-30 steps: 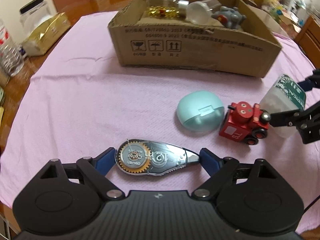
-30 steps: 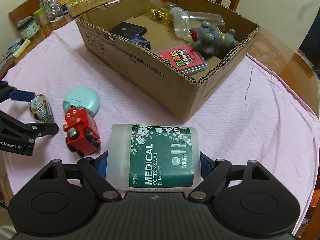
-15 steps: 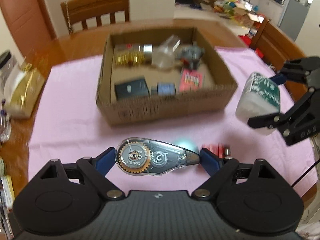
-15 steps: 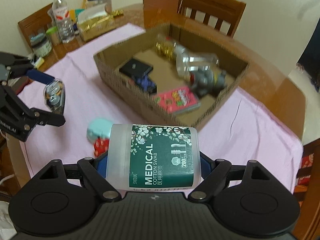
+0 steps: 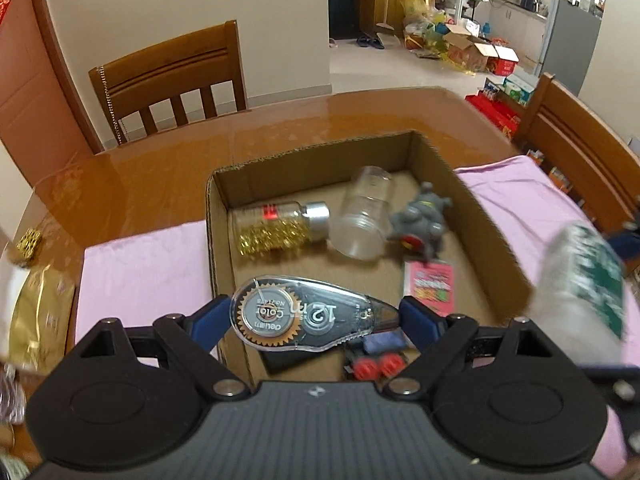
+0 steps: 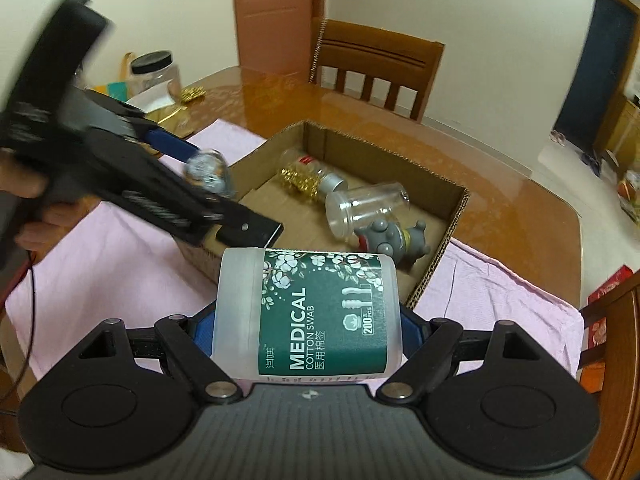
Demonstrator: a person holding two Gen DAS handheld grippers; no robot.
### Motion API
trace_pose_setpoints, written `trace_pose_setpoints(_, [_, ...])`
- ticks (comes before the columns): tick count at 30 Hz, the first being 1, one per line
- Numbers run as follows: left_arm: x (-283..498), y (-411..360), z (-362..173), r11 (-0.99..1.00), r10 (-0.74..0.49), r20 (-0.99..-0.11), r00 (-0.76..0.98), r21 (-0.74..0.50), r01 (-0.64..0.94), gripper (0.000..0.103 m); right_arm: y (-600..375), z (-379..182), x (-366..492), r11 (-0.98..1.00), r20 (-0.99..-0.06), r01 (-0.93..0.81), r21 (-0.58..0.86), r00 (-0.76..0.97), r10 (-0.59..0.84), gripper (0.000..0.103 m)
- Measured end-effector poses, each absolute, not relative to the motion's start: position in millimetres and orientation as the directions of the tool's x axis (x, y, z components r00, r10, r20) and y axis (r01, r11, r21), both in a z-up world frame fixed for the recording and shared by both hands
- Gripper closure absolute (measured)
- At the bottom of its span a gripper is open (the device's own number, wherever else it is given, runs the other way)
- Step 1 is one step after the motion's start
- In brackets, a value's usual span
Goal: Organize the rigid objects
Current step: 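Carry both into the box and open both grippers to release them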
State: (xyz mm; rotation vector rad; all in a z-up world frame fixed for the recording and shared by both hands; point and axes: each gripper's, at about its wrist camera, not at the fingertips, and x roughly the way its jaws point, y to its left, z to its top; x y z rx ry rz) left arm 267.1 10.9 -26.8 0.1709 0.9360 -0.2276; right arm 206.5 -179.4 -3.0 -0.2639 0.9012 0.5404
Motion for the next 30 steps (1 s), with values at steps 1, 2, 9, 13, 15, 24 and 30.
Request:
trace_pose_setpoints(1, [272.9,12.8,-30.9,0.961,-0.124,-0.815,0.566,0.043,0.273,0.014,-177.7,-3.2,208.4,0.845,-0.801,-0.535,0.012,0.501,0.329,0.017])
trace_pose_setpoints(2, [279.1,13.7,-35.0,0.958,-0.134,-0.817,0.561,0.037,0.283,0.014,-176.1,-3.7,209.2,0.852,-0.802,-0.523,0.013,0.504,0.322,0.017])
trace_pose_setpoints(9, [309.7,19.9,-54.1,0.956,-0.158,-0.811,0.564,0.019,0.294,0.013,-165.3,-7.6,215.7,0.896,-0.815,-0.445,-0.012,0.523,0.249,0.017])
trace_pose_setpoints(13, [315.9,28.5,-55.1,0.958,-0.165,-0.806,0.569,0.006,0.287,0.013,-160.8,-8.4,217.4,0.909,-0.823,-0.416,-0.031,0.527,0.213,0.017])
trace_pose_setpoints(15, [312.7,34.4,-51.1,0.96,-0.168,-0.796,0.581,0.002,0.281,0.012,-159.4,-8.6,218.6,0.912,-0.827,-0.41,-0.032,0.523,0.207,0.017])
trace_pose_setpoints(24, [261.6,76.7,-19.6,0.974,-0.159,-0.767,0.621,-0.017,0.228,0.005,-141.4,-18.3,245.7,0.91,-0.846,-0.413,-0.025,0.494,0.202,0.017])
trace_pose_setpoints(30, [225.3,106.1,-13.4,0.99,-0.109,-0.759,0.642,-0.027,0.136,0.004,-118.9,-27.3,272.3,0.906,-0.852,-0.423,-0.016,0.48,0.209,0.017])
